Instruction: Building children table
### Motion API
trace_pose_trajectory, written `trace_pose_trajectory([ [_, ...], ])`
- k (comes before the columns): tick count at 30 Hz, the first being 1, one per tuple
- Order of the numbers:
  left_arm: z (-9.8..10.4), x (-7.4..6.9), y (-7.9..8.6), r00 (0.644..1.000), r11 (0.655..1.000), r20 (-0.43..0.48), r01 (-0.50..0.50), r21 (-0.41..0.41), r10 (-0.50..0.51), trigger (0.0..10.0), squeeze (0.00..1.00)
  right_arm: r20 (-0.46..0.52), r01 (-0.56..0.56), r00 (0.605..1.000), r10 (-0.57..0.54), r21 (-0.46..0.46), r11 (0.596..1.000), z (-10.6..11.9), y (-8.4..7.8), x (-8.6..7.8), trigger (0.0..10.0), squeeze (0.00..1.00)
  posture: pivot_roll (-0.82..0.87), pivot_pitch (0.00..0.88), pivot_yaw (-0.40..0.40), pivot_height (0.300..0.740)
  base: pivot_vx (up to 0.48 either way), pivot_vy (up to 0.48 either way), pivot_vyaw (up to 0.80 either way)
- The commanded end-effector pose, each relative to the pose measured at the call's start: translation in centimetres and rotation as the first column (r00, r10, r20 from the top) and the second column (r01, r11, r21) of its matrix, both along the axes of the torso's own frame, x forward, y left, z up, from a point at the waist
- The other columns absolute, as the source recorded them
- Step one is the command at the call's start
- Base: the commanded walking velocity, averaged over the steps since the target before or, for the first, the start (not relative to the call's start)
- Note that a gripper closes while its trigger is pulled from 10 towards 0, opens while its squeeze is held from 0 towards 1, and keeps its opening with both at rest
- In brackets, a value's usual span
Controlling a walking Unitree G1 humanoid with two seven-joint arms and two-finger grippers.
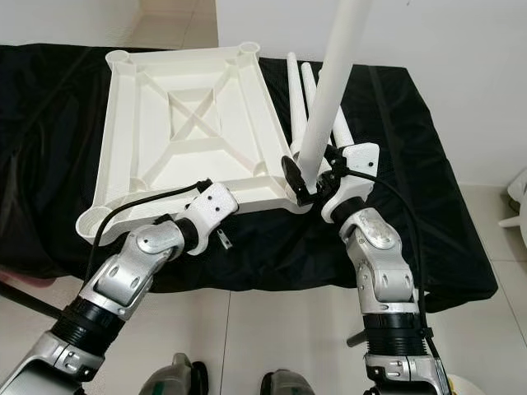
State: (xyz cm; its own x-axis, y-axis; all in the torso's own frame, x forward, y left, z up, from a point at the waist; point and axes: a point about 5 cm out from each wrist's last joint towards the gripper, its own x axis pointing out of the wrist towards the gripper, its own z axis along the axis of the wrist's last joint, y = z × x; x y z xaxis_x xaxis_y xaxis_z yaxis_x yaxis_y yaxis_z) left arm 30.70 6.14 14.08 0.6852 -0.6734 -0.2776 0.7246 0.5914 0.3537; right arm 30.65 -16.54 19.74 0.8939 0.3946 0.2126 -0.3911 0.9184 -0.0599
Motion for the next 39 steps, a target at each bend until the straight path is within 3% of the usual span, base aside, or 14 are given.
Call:
trace_pose_trajectory([
  [1,-0.5,1.2,1.9,0.935,0.942,0.121,-0.337,0.012,0.333,10.0,0.00,-0.003,-0.004,1.000,0.004,0.006,1.000,0.1,-0.1,-0.2,10.0,0.00,-0.06,0.108,0.032,0.740,0.000,0.000,0.00],
  [6,-1.1,0.5,1.5,0.960,0.966,0.122,-0.256,0.036,0.250,10.0,0.00,-0.005,-0.004,1.000,0.004,0.004,1.000,0.2,-0.2,-0.2,10.0,0.00,-0.06,0.109,0.033,0.740,0.000,0.000,0.00],
  [9,-1.4,0.0,1.2,0.977,0.979,0.061,-0.204,0.017,0.203,10.0,0.00,-0.005,0.000,1.000,0.000,0.002,1.000,0.2,-0.3,-0.2,10.0,0.00,-0.06,0.109,0.033,0.740,0.000,0.000,0.00],
  [11,-1.0,-1.2,0.5,0.998,0.996,-0.004,-0.070,-0.059,0.070,10.0,0.00,-0.006,0.005,1.000,-0.005,0.002,1.000,0.3,-0.6,-0.1,10.0,0.00,-0.06,0.109,0.032,0.740,0.000,0.000,0.00],
  [13,-0.7,-1.7,0.3,1.000,0.996,-0.017,-0.016,-0.089,0.015,10.0,0.00,-0.006,0.007,1.000,-0.007,0.003,1.000,0.3,-0.6,0.0,10.0,0.00,-0.05,0.109,0.032,0.740,0.000,0.000,0.00],
  [14,0.0,-3.0,-0.3,0.988,0.976,-0.060,0.128,-0.178,-0.141,10.0,0.00,-0.008,0.004,1.000,-0.004,0.005,1.000,0.3,-0.7,0.2,10.0,0.00,-0.05,0.103,0.030,0.740,0.000,0.000,0.00],
  [15,0.0,-3.0,-0.3,0.988,0.976,-0.060,0.128,-0.178,-0.141,10.0,0.00,-0.008,0.004,1.000,-0.004,0.005,1.000,0.3,-0.7,0.2,10.0,0.00,-0.05,0.103,0.030,0.740,0.000,0.000,0.00],
  [16,0.3,-3.6,-0.5,0.974,0.956,-0.073,0.194,-0.218,-0.215,10.0,0.00,-0.010,0.001,1.000,-0.001,0.004,1.000,0.2,-0.7,0.4,10.0,0.00,-0.05,0.102,0.030,0.740,0.000,0.000,0.00],
  [23,0.5,-4.3,-0.8,0.953,0.936,-0.112,0.248,-0.250,-0.282,10.0,0.00,-0.012,-0.007,1.000,0.007,0.005,1.000,0.2,-0.6,1.0,10.0,0.00,-0.04,0.094,0.026,0.740,0.000,0.000,0.00],
  [27,0.6,-4.7,-0.9,0.947,0.929,-0.100,0.274,-0.249,-0.306,10.0,0.00,-0.011,-0.010,1.000,0.010,0.003,1.000,0.3,-0.5,1.3,10.0,0.00,-0.04,0.095,0.025,0.740,0.000,0.000,0.00],
  [32,0.9,-4.4,-0.8,0.961,0.937,-0.078,0.238,-0.257,-0.266,10.0,0.00,0.000,-0.015,1.000,0.015,0.008,1.000,0.5,-0.5,1.4,10.0,0.00,-0.04,0.094,0.026,0.740,0.000,0.000,0.00],
  [34,1.9,-2.7,-0.1,0.994,0.966,0.012,0.106,-0.234,-0.106,10.0,0.00,0.008,-0.014,1.000,0.014,0.035,0.999,0.6,-0.5,1.4,10.0,0.00,-0.03,0.093,0.027,0.740,0.000,0.000,0.00],
  [36,1.9,-2.7,-0.1,0.994,0.966,0.012,0.106,-0.234,-0.106,10.0,0.00,0.008,-0.014,1.000,0.014,0.035,0.999,0.6,-0.5,1.4,10.0,0.00,-0.03,0.093,0.027,0.740,0.000,0.000,0.00],
  [39,2.3,-1.8,0.4,0.996,0.982,0.086,0.007,-0.188,0.010,10.0,0.00,0.007,-0.010,1.000,0.009,0.046,0.999,0.4,-0.5,1.4,10.0,0.00,-0.03,0.094,0.031,0.740,0.000,0.000,0.00],
])
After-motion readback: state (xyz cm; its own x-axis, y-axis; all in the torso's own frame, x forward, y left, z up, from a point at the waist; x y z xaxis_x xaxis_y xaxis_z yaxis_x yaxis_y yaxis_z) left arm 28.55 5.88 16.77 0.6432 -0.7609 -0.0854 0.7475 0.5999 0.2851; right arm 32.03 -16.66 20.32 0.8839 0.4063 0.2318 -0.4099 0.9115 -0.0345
